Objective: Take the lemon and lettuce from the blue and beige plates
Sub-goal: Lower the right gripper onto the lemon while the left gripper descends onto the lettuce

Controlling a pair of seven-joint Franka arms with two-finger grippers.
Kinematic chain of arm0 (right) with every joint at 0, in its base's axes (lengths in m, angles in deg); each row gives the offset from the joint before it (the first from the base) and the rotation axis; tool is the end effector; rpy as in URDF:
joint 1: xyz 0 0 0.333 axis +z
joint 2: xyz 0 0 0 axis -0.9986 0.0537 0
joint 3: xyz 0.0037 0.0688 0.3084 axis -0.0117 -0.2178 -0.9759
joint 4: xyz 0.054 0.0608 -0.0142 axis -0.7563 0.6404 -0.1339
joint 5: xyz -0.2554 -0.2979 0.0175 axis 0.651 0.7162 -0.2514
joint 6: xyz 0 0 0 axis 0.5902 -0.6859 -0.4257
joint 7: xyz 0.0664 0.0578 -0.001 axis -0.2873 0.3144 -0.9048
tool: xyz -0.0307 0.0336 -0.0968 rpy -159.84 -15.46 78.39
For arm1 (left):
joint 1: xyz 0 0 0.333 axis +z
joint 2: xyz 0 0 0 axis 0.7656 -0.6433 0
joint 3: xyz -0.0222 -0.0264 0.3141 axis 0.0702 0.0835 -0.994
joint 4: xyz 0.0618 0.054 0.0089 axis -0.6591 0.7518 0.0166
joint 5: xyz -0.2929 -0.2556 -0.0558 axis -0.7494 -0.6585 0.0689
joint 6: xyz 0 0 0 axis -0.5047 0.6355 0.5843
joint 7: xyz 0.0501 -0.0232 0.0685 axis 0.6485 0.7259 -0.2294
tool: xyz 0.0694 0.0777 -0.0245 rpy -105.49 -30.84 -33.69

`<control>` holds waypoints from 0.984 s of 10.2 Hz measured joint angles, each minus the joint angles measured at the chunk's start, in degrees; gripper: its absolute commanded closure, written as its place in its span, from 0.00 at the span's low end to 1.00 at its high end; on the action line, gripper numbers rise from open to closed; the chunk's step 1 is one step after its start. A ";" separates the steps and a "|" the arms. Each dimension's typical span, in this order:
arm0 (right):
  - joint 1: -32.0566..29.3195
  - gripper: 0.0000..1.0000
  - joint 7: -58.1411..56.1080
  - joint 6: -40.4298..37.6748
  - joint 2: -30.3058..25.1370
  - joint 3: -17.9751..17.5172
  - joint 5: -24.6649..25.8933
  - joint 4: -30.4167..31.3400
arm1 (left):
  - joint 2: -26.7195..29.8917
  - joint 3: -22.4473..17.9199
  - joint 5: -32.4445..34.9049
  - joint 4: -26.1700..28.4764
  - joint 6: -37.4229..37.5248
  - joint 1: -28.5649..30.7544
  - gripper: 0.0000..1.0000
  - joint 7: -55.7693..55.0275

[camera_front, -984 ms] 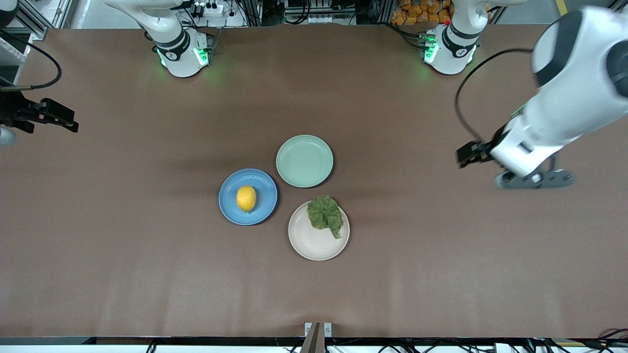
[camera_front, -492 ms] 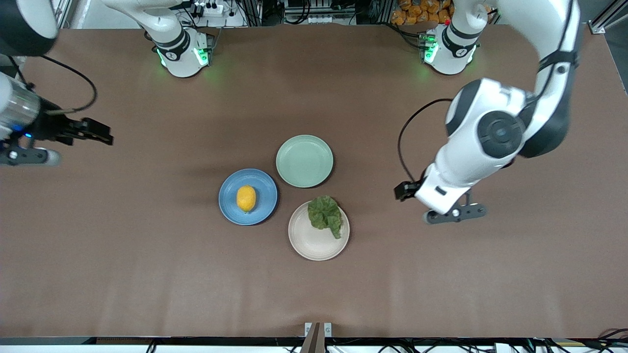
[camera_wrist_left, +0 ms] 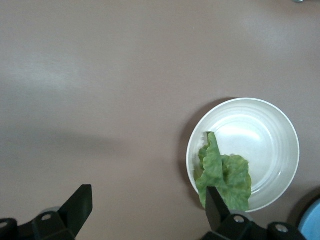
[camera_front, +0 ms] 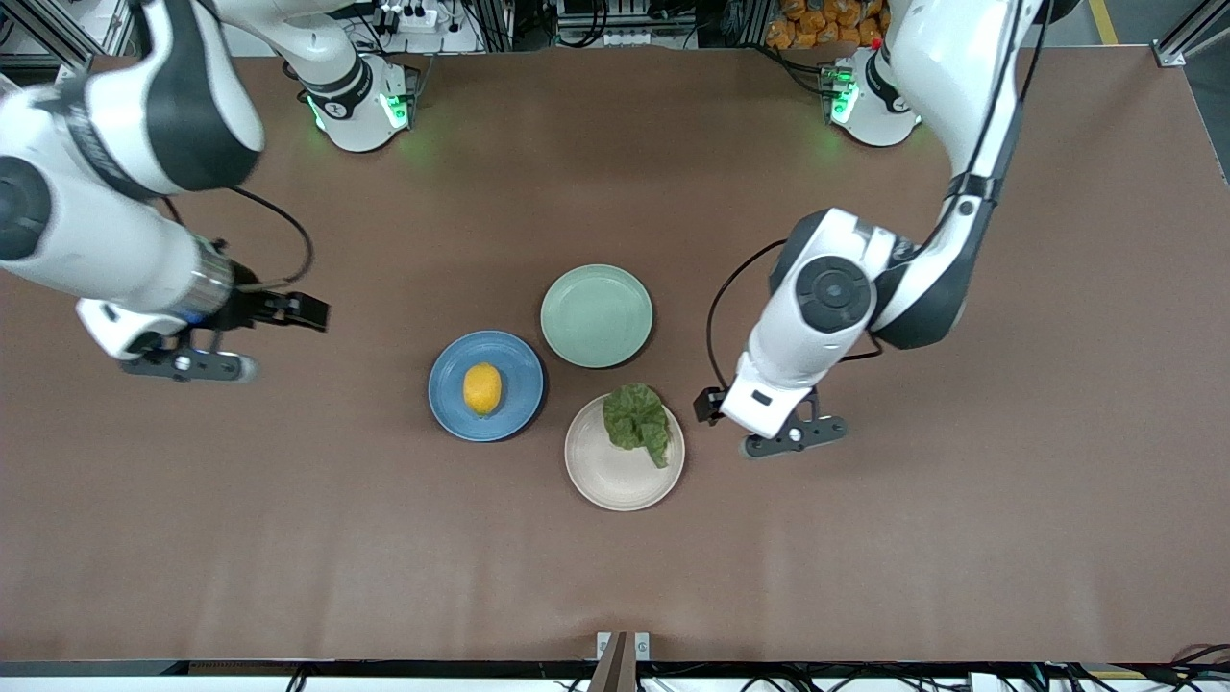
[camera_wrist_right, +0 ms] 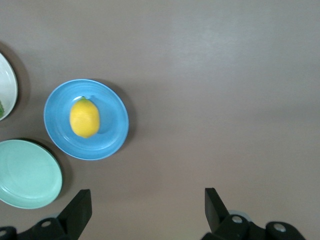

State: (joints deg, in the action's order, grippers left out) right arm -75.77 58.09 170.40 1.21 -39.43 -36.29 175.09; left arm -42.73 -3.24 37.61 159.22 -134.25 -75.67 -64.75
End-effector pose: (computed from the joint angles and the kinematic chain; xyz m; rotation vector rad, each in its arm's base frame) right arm 0.6052 0.1391 0.4924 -3.1222 0.1493 0.2236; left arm 0.6377 -0.3671 0.3509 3.0353 0.3227 0.1357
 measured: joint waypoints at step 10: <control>8.61 0.00 13.76 26.94 15.46 -2.40 -0.28 6.88 | -12.36 -12.57 3.88 -0.16 -23.79 -18.39 0.00 -17.15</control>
State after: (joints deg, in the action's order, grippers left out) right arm -67.16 71.84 197.34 16.67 -41.83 -36.56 181.97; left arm -55.09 -15.81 41.49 159.07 -158.05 -94.06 -81.90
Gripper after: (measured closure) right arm 0.000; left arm 0.000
